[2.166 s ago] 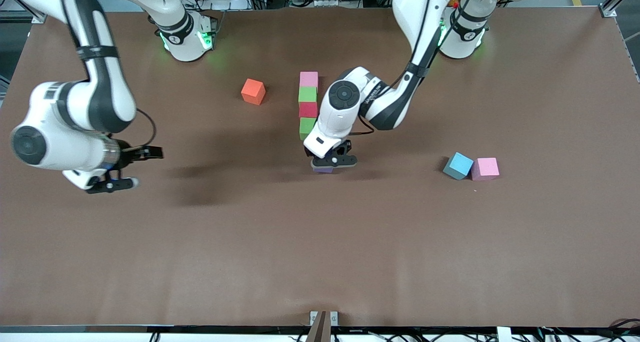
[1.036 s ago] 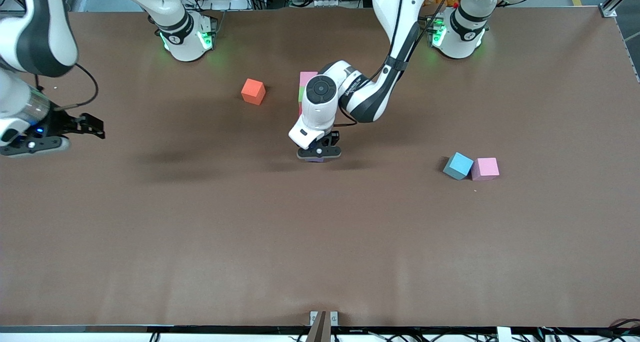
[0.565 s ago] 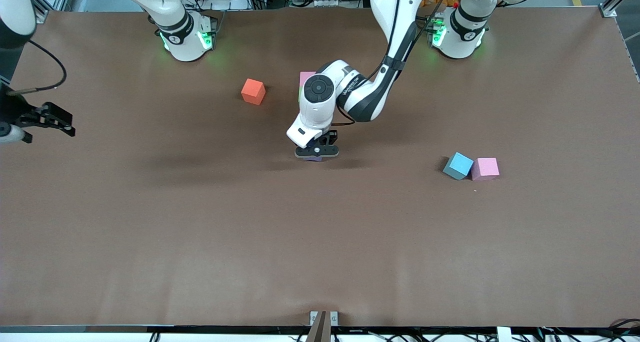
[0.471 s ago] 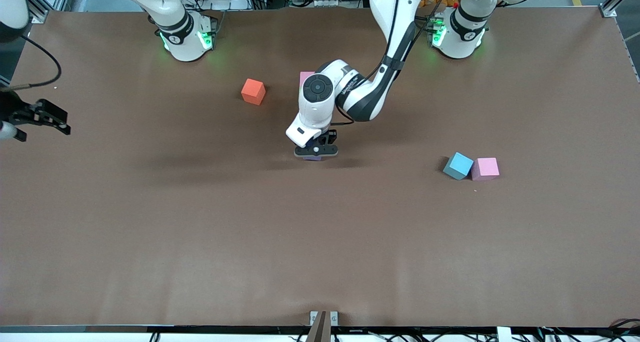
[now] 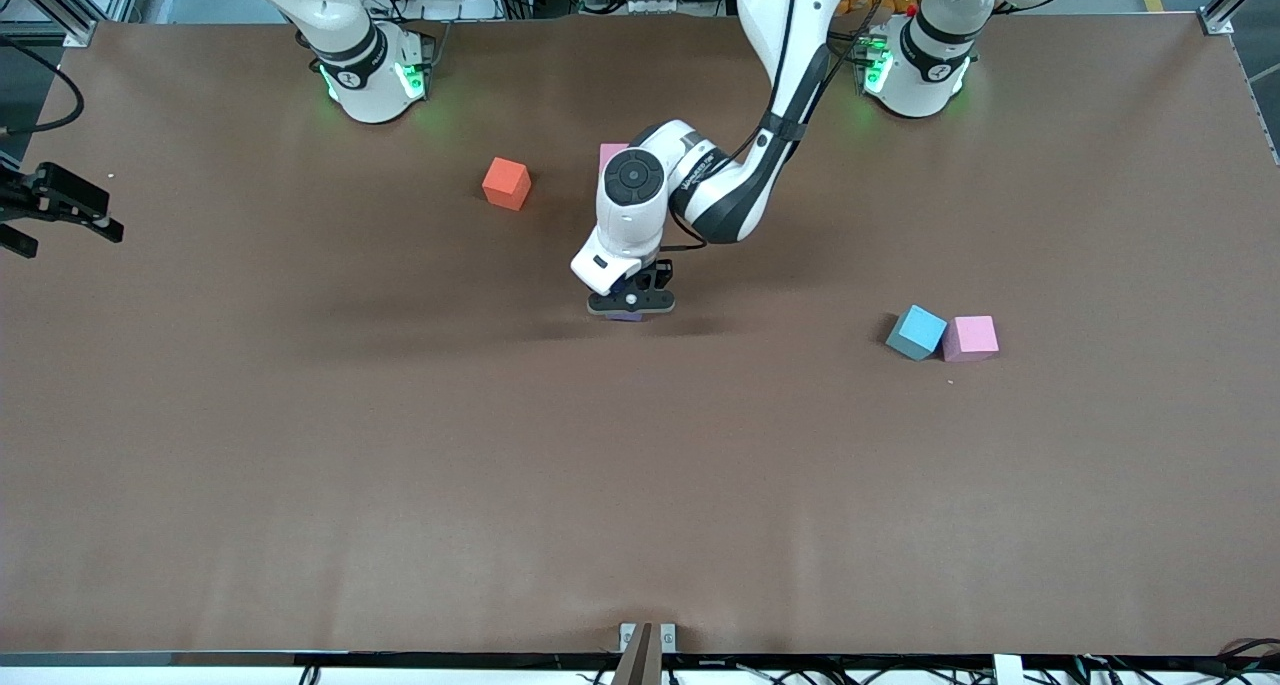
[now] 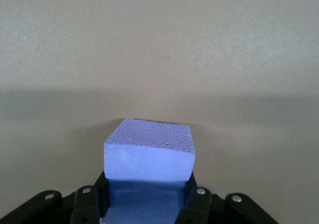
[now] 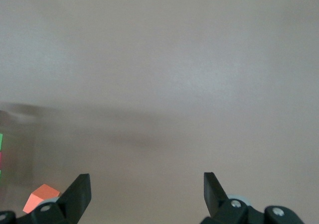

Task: Arrange blocks into number 1
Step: 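Open the left gripper to release the purple block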

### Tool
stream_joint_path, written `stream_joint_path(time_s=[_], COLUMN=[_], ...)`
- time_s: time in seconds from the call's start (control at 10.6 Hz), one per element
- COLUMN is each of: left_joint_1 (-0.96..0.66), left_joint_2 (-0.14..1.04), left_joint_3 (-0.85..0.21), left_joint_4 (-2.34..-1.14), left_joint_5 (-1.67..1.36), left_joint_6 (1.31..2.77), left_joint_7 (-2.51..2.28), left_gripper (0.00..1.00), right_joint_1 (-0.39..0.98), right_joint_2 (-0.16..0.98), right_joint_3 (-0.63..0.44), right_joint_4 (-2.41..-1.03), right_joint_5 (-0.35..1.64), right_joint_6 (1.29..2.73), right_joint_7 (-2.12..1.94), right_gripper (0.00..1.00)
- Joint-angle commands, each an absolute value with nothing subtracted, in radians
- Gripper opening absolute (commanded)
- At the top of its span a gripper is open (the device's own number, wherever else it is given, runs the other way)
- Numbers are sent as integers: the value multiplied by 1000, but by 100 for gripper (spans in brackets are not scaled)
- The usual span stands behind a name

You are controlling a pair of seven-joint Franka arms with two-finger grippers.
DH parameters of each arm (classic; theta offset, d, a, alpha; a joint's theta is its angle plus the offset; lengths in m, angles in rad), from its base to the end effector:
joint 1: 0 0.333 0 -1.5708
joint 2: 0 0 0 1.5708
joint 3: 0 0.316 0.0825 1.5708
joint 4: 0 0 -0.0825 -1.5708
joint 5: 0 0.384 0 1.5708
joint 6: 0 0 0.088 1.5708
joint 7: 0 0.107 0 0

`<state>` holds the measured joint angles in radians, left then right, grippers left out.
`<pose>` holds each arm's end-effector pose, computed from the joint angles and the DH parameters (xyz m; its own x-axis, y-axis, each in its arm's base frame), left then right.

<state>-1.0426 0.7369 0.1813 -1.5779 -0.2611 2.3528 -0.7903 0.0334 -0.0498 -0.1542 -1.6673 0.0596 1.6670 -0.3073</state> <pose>0.4426 -0.5491 0.2152 0.9982 0.0583 -0.0164 0.0595 -0.9944 0.0870 0.5439 -0.0622 0.6146 0.9815 0.1792 0.0667 0.1826 -0.9819 -0.0493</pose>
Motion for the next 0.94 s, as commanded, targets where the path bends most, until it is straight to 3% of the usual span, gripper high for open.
stream_joint_path(time_s=[0.0,0.47,0.56,0.66,0.85], left_joint_1=[-1063,-1072,-1078,-1080,-1088], left_joint_2=[752,762,764,768,769], left_joint_3=[204,204,203,204,202], left_joint_4=[-1554,-1548,-1548,-1548,-1546], left_joint_5=[-304,-305,-304,-301,-302], left_joint_6=[2336,2336,2336,2336,2336], left_joint_7=[-802,-804,-804,-804,-807], left_gripper=[0,0,21,99,100], right_joint_1=[-5,-23,-23,-18,-21], right_joint_2=[-16,2,2,2,2], right_joint_3=[-71,-23,-23,-15,11], right_joint_4=[-1574,-1539,-1540,-1540,-1540], right_joint_5=[64,66,46,10,-9], right_joint_6=[1644,1603,1597,1568,1539], right_joint_7=[-301,15,21,23,23], right_gripper=[100,100,100,100,100])
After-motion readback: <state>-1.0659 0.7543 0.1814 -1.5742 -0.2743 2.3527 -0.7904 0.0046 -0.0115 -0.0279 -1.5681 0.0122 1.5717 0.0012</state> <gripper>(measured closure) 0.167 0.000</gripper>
